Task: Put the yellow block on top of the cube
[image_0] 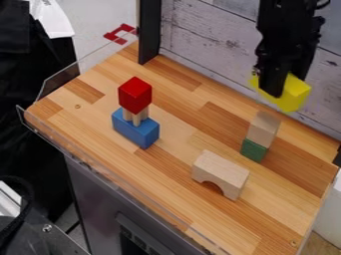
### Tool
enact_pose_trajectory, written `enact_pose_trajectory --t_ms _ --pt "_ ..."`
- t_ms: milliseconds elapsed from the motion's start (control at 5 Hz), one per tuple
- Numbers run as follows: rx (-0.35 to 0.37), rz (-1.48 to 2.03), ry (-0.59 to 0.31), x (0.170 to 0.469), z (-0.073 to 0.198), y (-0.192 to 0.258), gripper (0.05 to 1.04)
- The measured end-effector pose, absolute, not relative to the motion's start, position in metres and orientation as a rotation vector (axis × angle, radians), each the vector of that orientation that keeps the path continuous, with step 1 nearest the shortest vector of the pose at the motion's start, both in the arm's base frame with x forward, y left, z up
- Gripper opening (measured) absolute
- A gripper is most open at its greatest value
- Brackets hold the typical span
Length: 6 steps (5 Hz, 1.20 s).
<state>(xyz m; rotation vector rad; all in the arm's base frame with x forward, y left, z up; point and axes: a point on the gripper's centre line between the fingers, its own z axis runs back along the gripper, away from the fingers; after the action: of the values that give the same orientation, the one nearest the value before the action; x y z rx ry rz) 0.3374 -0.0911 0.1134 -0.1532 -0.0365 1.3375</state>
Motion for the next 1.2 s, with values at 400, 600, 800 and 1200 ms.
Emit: enact_pose_trajectory --t_ms 400,600,800,1200 --pt "-0.16 1.364 -0.015 0.329 0.095 -0.092 0.559" --pt "-0.166 1.399 -0.009 0.326 0.089 -0.092 0.559" --pt "-0.185 1.437 -0.006 0.327 0.087 -0.094 0.559" --pt "-0.207 1.463 -0.023 0.33 0.085 -0.094 0.559"
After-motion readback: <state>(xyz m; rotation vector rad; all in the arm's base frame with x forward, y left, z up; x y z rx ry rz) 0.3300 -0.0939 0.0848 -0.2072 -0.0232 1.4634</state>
